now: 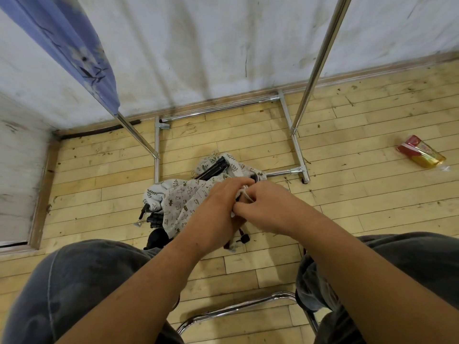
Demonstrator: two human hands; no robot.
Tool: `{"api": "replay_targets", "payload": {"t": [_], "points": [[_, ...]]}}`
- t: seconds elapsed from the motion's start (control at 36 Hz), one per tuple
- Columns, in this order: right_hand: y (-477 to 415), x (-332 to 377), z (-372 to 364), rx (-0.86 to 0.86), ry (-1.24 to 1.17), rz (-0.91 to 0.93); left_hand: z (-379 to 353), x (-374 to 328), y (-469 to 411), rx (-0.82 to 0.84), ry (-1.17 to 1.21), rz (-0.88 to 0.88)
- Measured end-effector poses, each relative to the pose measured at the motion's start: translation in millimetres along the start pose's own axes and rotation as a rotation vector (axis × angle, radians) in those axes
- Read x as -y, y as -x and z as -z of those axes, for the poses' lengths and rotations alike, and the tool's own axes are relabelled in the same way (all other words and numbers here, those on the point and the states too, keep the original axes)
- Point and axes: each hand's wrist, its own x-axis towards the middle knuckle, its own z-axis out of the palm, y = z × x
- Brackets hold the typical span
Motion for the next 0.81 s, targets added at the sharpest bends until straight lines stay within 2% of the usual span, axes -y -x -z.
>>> {"api": "replay_targets", "payload": {"t": [0.11,0.17,0.25,0.39,0.5,0.61,0.69,0.81], "points": [[-0.5,0.2,0.1,-0.064,-0.140,0.026,1.8,7.0,-4.9,-0.031,0.079,0.182],[0.2,2.8,2.1,-0.075,-0.255,-0.005,4.0,8.3,-6.6,0.013,0.094,0.290],[2.4,7.5,6.0,-0.074,-0.383,-0.069,6.5,4.5,-7.6,0.087,0.196,0.356],[6.0,13.2,7.5,-0.029,-0.451,-0.098,4.6,7.4,-8.2,0.129,0.326,0.412],[6.1,13.2,6.7,-0.018,-0.456,-0.074,3.5,7.6,-6.5,0.131,0.322,0.382],[10.2,16.3,5.4,0.011,-0.383,-0.001,-2.2,17.5,-11.2,0.115,0.237,0.355],[11.4,16.5,4.4,0.028,-0.328,0.059,-11.0,39.0,-13.6,0.135,0.249,0.305],[11.3,15.0,5.0,0.002,-0.267,0.106,-9.1,35.7,-15.6,0.121,0.262,0.327]]}}
